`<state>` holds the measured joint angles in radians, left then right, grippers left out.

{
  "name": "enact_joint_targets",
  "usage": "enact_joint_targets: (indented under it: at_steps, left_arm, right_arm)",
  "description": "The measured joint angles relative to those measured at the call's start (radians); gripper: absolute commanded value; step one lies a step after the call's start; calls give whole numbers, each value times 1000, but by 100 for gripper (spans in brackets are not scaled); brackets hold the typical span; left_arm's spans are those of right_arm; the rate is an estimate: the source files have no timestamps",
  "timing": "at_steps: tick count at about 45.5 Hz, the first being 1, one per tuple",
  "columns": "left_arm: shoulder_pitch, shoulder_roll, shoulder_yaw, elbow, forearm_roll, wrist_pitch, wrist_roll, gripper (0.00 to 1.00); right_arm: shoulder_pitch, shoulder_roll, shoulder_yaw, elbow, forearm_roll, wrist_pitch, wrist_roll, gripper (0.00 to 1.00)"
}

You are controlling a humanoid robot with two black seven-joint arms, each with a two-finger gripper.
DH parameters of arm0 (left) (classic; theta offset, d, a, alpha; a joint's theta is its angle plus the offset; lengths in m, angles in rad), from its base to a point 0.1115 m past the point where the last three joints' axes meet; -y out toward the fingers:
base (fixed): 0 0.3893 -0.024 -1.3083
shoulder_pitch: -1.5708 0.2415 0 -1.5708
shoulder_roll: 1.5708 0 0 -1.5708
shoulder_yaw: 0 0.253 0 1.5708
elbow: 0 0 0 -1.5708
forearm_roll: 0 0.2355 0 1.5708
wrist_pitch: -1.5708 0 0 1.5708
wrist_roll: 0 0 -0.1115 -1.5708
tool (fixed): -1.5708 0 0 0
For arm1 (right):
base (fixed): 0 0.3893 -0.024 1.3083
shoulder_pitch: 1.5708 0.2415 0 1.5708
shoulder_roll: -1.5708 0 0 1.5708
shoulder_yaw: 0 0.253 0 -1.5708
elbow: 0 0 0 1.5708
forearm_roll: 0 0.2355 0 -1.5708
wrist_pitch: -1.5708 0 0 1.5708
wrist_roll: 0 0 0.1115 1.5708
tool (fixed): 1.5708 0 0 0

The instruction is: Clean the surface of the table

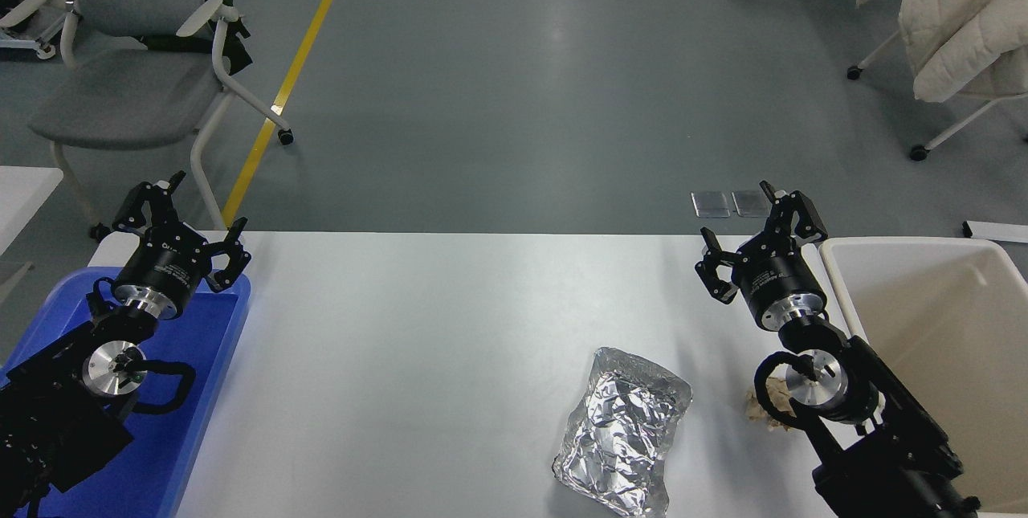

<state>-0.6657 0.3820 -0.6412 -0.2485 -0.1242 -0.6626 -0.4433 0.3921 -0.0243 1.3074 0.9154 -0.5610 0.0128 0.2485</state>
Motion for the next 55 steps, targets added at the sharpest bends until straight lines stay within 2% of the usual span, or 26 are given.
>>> enact_joint_targets:
  at_steps: [12, 35, 42, 55]
  left_arm:
    - [0, 0, 0, 0, 0, 0, 0, 100]
    - [-1, 0, 0, 0, 0, 0, 0, 100]
    - [-1, 0, 0, 0, 0, 0, 0, 100]
    - [-1, 0, 0, 0, 0, 0, 0, 100]
  right_arm:
    - [4, 17, 3, -12, -22, -2, 13, 100]
    - [-36, -33, -41, 33, 125, 55, 19, 100]
    - [-22, -136, -136, 69, 60, 60, 16, 100]
    - [0, -410, -376, 211, -213, 56, 9, 100]
